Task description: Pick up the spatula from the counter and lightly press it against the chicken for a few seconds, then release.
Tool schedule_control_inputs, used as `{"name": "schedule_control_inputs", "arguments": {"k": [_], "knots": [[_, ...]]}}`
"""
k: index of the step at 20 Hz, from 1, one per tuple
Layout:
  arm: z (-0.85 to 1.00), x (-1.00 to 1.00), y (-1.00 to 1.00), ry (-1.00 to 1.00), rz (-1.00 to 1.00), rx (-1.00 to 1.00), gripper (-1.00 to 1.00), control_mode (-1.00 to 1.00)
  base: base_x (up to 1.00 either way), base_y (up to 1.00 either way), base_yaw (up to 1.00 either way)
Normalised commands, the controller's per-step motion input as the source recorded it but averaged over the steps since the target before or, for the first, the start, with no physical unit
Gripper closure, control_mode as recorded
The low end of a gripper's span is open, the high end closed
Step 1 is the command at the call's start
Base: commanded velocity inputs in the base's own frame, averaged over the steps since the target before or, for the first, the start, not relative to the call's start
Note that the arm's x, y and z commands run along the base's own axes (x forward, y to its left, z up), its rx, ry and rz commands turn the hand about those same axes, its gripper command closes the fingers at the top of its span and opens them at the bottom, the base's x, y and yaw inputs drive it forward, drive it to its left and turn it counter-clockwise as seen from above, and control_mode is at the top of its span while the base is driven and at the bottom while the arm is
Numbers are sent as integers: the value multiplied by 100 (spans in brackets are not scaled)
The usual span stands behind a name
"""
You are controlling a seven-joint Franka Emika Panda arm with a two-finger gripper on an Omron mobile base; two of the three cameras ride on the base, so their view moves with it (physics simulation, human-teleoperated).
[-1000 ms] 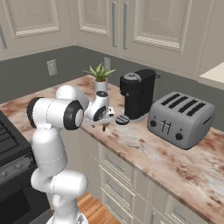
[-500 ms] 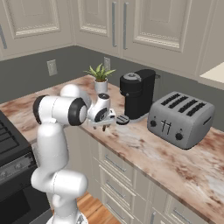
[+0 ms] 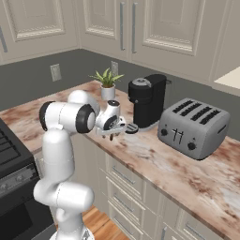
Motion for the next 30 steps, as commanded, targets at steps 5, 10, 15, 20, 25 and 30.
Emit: {"name": "schedule_control_inputs", "arguments": {"k": [5,10,15,20,25,30], "knots": [[-27,17,-1,3,3,0,-100,-100,0,0,0],[-36,11,0,5,2,0,100,-100,0,0,0],[-28,2,-4,2,2,0,100,-100,0,0,0],[-16,0,-1,0,3,0,100,-100,0,0,0],[0,-3,0,0,3,0,100,-100,0,0,0],[22,-26,3,-2,7,0,100,-100,0,0,0]]}}
